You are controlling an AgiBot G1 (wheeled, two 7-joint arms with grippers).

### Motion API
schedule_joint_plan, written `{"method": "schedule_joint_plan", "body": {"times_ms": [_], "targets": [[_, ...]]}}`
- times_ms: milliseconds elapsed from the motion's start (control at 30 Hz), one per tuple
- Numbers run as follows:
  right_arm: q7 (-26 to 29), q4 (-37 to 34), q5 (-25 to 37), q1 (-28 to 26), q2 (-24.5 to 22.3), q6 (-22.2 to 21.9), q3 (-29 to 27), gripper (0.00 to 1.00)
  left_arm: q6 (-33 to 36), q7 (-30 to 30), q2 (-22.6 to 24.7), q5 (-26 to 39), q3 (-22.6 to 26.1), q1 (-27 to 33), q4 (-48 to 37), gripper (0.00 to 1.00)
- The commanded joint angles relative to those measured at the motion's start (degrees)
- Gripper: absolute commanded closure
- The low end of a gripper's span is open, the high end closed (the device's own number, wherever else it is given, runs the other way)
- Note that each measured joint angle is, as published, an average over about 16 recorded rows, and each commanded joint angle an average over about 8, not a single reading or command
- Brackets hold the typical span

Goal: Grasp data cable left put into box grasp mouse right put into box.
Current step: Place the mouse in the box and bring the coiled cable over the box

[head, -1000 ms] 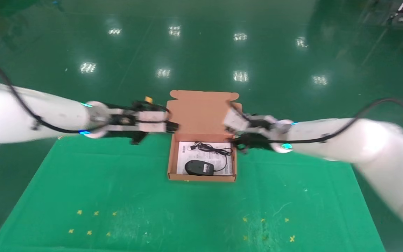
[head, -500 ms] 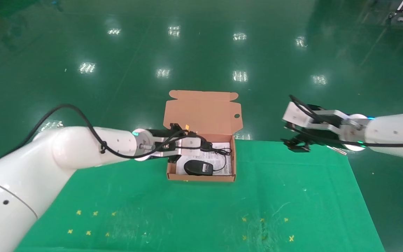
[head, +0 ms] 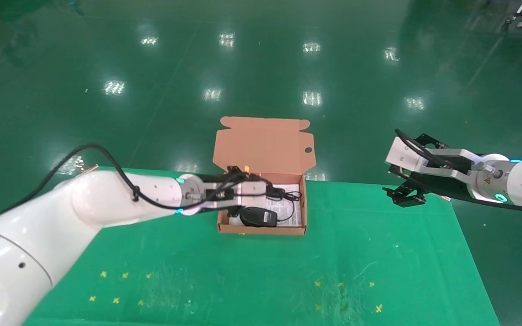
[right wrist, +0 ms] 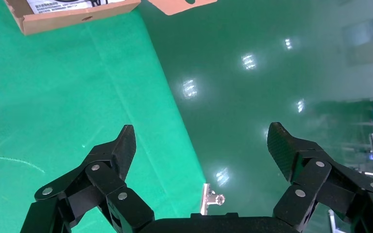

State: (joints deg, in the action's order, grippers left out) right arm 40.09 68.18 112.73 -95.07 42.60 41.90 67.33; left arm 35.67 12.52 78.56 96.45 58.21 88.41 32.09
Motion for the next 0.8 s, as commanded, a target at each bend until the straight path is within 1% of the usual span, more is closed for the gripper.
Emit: {"method": "schedule_joint_plan", "body": {"times_ms": [33,67,100,333,500,667,800], "targets": [[1.6,1.6,1.3,0.1,-0.6,0.2,0.0,0.0,-0.4,0.1,0.0,-2.0,1.1,0.3,-0.7,0.17],[1.7,1.7,1.4,0.1,-0.7,0.2,0.1,0.0,-0.4,0.1,0.1,-2.3,1.2,0.4,-0.8,0.05],[1.8,1.8,1.5,0.1,-0.8,0.3,0.1,0.0,-0.5,0.0,0.1,-2.5,1.3,0.5,-0.9,0.0],[1.6,1.5,1.3,0.2,-0.5,0.3,0.1,0.0,-0.4,0.1,-0.1,-2.1,1.1,0.4,-0.6,0.0],[1.4,1.3,1.3,-0.1,-0.3,-0.1,-0.1,0.0,-0.3,-0.2,-1.1,-2.1,1.1,0.6,0.9,0.0],[0.5,1.8,2.9,-1.8,0.0,0.0,-0.3,0.0,-1.8,-1.2,-2.9,-1.9,0.8,3.2,2.9,0.0],[-0.3,2.3,4.4,-3.1,0.3,1.1,-0.3,0.0,-3.4,-1.4,-3.9,-1.4,0.4,5.3,3.6,0.0]]}}
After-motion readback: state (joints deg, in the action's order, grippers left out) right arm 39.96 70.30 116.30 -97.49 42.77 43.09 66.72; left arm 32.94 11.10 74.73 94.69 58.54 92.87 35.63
